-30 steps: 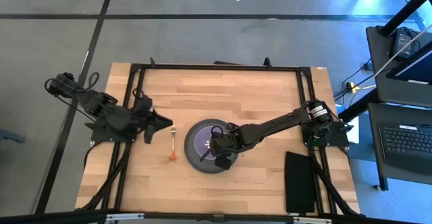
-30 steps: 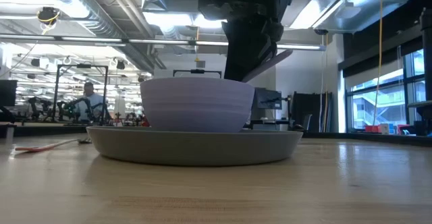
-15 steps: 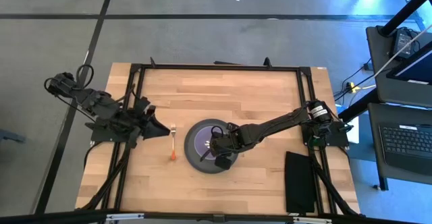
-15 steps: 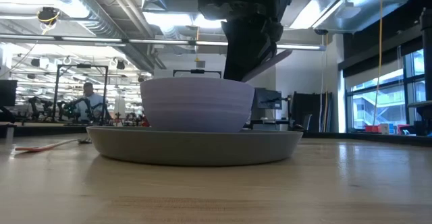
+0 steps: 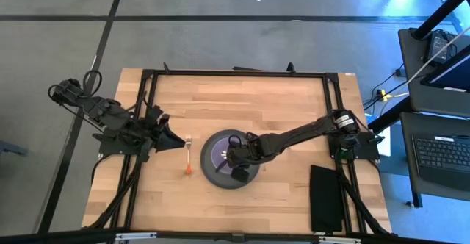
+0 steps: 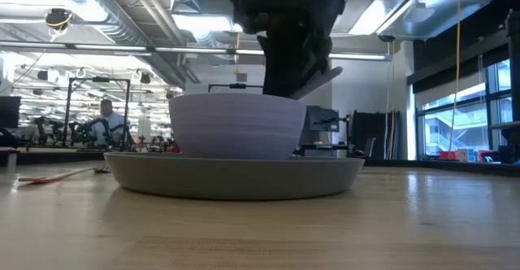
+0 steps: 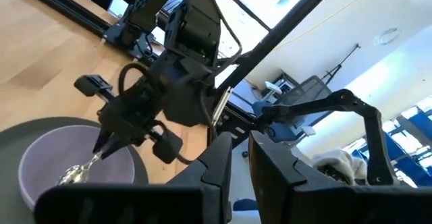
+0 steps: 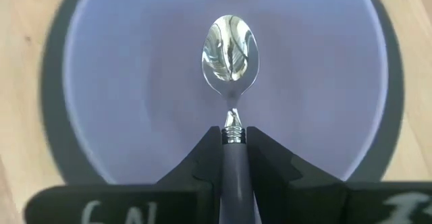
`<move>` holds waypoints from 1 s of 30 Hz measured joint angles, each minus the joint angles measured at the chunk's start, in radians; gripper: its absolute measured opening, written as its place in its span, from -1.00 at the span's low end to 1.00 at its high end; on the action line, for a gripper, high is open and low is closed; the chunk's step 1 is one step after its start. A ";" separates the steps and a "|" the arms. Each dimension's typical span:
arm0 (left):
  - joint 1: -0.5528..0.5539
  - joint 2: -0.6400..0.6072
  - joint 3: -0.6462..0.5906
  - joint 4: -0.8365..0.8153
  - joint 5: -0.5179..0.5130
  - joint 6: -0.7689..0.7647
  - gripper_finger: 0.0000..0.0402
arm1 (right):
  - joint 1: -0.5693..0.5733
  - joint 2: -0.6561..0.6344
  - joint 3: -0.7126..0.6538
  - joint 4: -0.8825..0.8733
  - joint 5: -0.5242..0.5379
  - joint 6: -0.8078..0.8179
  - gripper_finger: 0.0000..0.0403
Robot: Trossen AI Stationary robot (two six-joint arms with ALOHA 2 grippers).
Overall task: Set table place
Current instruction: Put the light blue spoon into the light blue bowl
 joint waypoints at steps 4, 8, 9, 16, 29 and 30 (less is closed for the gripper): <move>0.000 0.001 0.000 -0.001 0.000 0.018 -0.76 | -0.012 0.009 0.001 0.018 0.001 0.000 -0.72; 0.000 0.001 0.000 0.000 0.000 0.082 -0.76 | -0.024 0.036 0.000 0.038 0.000 -0.004 -0.72; 0.000 0.001 0.000 -0.001 -0.001 0.121 -0.76 | -0.027 0.037 -0.001 0.035 0.000 -0.008 -0.72; 0.000 0.001 0.000 -0.018 -0.010 0.351 -0.76 | -0.040 0.044 -0.001 0.067 0.006 -0.029 -0.71; 0.000 0.002 0.000 -0.081 -0.050 0.382 -0.76 | -0.056 0.044 -0.001 0.075 0.006 -0.034 -0.68; 0.000 0.002 0.000 -0.082 -0.050 0.382 -0.76 | -0.057 0.044 -0.001 0.081 0.006 -0.033 -0.67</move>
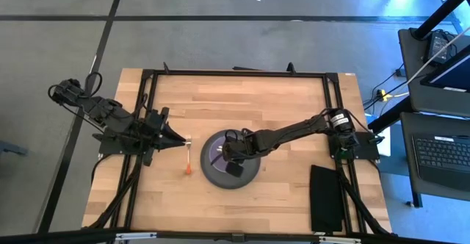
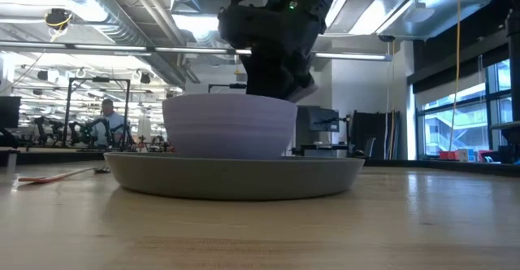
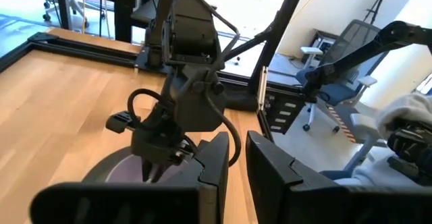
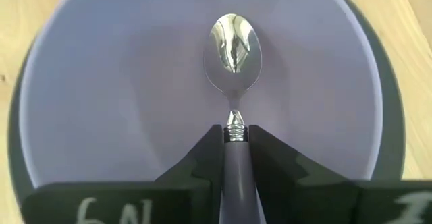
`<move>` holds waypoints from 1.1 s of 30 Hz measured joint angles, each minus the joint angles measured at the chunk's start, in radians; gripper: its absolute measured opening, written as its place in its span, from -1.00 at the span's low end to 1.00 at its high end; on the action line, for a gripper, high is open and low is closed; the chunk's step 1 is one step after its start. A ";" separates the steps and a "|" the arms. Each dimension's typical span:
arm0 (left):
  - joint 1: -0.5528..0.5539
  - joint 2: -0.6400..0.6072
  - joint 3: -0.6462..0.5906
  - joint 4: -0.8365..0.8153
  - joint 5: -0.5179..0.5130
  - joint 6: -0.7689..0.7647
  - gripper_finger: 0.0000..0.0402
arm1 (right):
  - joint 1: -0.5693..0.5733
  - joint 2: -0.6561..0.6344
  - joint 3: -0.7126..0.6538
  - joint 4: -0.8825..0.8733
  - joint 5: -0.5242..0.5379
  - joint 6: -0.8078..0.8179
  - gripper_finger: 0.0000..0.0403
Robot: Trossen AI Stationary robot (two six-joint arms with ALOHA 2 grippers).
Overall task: Set table place
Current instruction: Put the light blue spoon into the light blue bowl, then return to Home Position
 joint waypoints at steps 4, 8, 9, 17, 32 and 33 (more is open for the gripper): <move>0.000 0.000 0.000 -0.001 0.000 -0.001 -0.76 | -0.004 0.008 0.000 0.010 0.000 0.006 -0.59; 0.000 0.000 0.000 -0.001 0.000 -0.002 -0.76 | -0.005 0.019 0.000 0.018 0.000 0.003 -0.56; 0.000 0.000 0.000 -0.001 0.000 -0.002 -0.76 | -0.005 0.019 0.000 0.020 0.000 0.003 -0.56; 0.000 0.000 0.000 -0.001 -0.001 -0.027 -0.76 | 0.004 0.013 0.018 0.006 0.001 0.001 -0.57; 0.000 -0.043 0.000 0.039 -0.038 0.027 -0.76 | 0.161 -0.004 0.638 -0.569 0.467 -0.181 -0.57; 0.000 -0.051 0.000 0.054 -0.038 0.054 -0.76 | 0.184 -0.009 0.691 -0.626 0.563 -0.180 -0.57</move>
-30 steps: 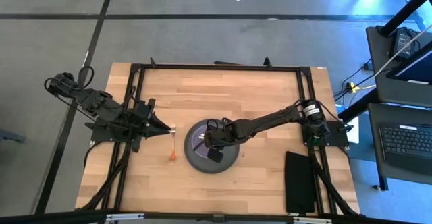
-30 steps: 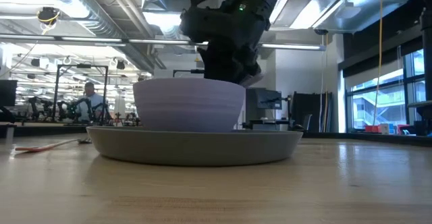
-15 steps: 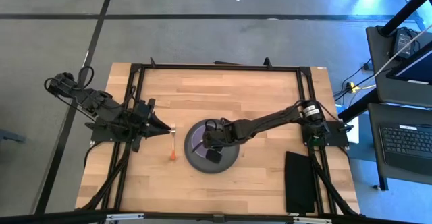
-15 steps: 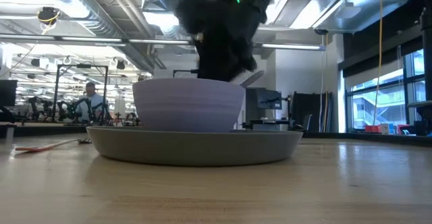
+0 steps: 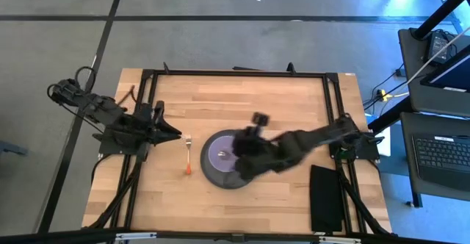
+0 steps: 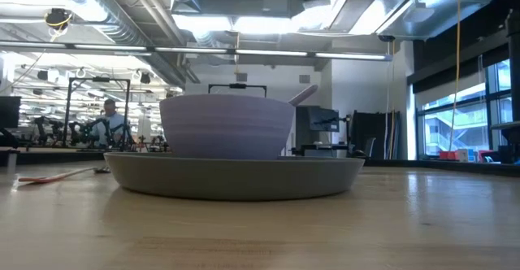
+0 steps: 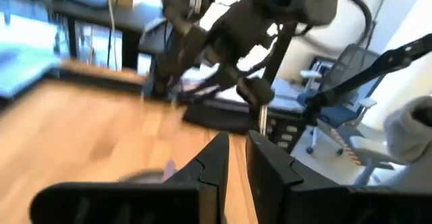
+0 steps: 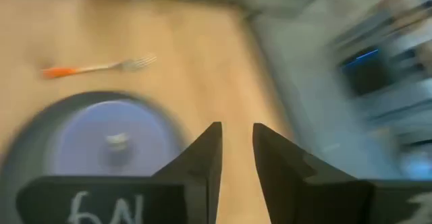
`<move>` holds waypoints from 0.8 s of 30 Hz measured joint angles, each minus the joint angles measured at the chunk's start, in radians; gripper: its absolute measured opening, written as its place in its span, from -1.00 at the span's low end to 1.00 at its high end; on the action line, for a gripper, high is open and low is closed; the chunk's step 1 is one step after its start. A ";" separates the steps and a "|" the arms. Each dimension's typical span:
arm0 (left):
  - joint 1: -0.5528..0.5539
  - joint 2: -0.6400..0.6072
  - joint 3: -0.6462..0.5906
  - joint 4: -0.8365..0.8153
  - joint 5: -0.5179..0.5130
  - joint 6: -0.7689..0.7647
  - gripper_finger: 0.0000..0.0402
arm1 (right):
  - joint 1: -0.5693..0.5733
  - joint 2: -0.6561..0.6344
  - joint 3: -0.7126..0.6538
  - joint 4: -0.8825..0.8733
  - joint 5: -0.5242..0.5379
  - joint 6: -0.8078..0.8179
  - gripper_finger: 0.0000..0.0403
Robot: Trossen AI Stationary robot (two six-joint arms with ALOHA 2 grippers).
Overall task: Set table place
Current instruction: Return to Home Position
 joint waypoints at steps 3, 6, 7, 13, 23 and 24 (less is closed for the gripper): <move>0.000 -0.028 0.000 0.033 -0.012 0.090 -0.76 | 0.078 -0.046 0.066 -0.138 0.207 0.006 -0.57; -0.001 -0.062 0.000 0.031 -0.051 0.137 -0.76 | 0.155 -0.134 -0.003 -0.184 0.234 0.112 -0.57; -0.001 -0.075 0.000 0.032 -0.072 0.145 -0.76 | 0.184 -0.159 -0.018 -0.224 0.222 0.159 -0.57; -0.001 -0.136 0.000 0.027 -0.097 0.236 -0.76 | 0.340 -0.337 -0.149 -0.262 0.227 0.272 -0.57; 0.000 -0.165 0.000 -0.004 -0.177 0.188 -0.76 | 0.576 -0.825 -0.653 -0.269 0.261 0.565 -0.57; 0.000 -0.165 0.000 -0.016 -0.189 0.188 -0.76 | 0.594 -0.878 -0.721 -0.270 0.260 0.613 -0.57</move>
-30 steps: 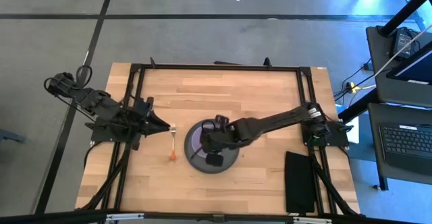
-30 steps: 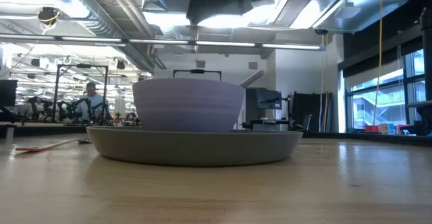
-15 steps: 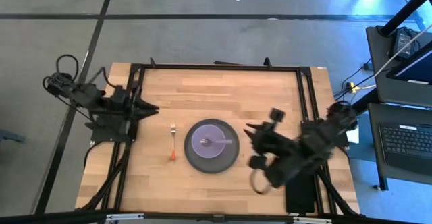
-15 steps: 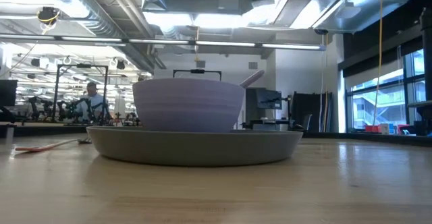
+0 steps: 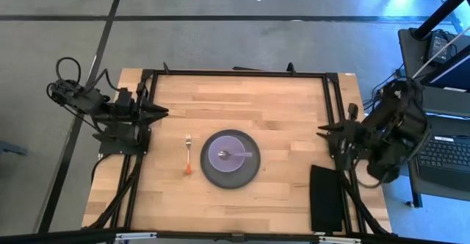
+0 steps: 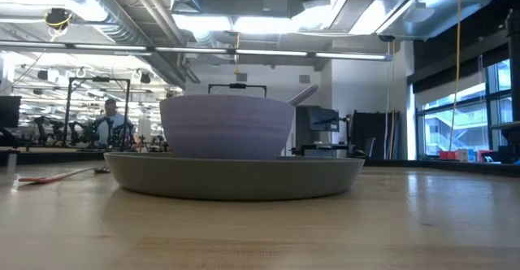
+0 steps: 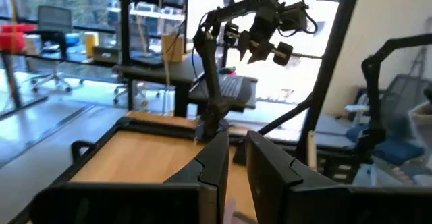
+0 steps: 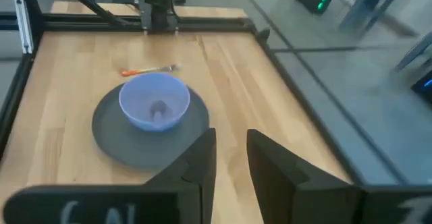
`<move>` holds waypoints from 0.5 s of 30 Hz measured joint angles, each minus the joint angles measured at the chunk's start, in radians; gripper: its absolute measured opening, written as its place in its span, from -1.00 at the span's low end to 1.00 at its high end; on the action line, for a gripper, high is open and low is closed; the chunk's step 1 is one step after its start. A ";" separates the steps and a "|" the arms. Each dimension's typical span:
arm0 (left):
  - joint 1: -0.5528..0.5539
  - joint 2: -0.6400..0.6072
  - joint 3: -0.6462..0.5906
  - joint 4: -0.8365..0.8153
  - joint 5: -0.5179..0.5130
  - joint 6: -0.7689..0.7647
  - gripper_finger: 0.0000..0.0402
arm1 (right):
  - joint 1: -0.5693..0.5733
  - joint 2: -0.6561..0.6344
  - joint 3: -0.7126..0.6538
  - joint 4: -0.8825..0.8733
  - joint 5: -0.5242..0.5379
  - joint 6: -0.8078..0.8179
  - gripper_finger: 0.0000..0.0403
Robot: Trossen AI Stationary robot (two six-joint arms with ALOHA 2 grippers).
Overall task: Set table place
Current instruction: Return to Home Position
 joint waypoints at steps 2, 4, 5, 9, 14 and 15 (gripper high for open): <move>0.000 0.002 0.000 -0.026 -0.016 -0.005 -0.76 | 0.034 -0.096 -0.132 0.004 0.004 0.094 -0.57; 0.000 0.002 0.000 -0.047 -0.018 -0.035 -0.76 | 0.057 -0.181 -0.271 0.030 0.017 0.159 -0.57; 0.000 0.002 0.000 -0.051 -0.018 -0.058 -0.76 | 0.065 -0.220 -0.338 0.061 0.020 0.175 -0.57; 0.000 0.004 0.000 -0.051 0.042 -0.110 -0.76 | 0.070 -0.345 -0.581 0.286 0.038 0.146 -0.57; 0.000 0.004 0.000 -0.055 0.074 -0.112 -0.76 | 0.070 -0.439 -0.817 0.669 -0.013 -0.055 -0.57; 0.000 0.004 0.000 -0.055 0.074 -0.109 -0.76 | 0.070 -0.452 -0.852 0.750 -0.020 -0.098 -0.57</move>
